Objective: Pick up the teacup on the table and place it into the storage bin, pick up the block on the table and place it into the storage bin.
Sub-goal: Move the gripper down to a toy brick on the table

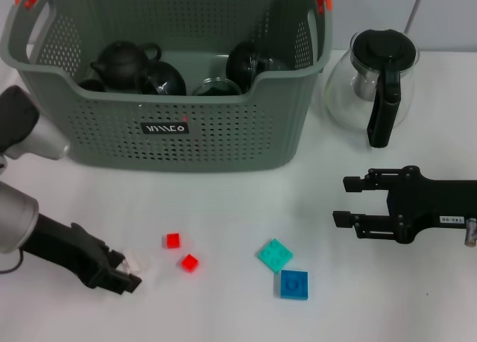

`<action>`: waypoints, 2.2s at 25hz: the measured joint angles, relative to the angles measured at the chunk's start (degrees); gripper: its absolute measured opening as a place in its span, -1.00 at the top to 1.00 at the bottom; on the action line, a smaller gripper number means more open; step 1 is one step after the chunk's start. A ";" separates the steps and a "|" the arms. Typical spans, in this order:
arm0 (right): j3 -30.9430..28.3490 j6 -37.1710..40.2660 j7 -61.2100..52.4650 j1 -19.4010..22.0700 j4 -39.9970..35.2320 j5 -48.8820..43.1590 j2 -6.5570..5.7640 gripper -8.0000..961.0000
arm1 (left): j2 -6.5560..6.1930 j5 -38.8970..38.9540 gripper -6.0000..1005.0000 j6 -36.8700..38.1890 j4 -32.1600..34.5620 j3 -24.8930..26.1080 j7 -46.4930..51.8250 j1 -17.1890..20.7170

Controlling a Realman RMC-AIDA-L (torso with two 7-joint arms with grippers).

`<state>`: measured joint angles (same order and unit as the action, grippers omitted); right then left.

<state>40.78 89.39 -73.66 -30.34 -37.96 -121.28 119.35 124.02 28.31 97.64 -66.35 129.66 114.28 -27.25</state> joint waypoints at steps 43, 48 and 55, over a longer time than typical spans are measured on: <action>0.00 0.03 -0.38 -1.03 -0.38 0.00 0.15 -0.43 | 0.36 -0.99 -0.30 9.25 -32.12 -7.69 5.03 4.32; 0.00 -0.46 -0.41 -1.41 -0.21 -0.01 0.25 -0.43 | 0.34 -7.77 -0.30 14.16 -37.67 -13.09 9.41 1.59; -0.14 -0.76 -0.43 -1.43 -0.08 0.05 0.35 -0.43 | 0.74 -8.32 -0.29 9.74 -33.60 -23.84 17.00 2.74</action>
<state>40.64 88.62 -74.09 -31.77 -38.04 -121.24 119.71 124.76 19.99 107.38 -99.94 105.82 131.28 -24.50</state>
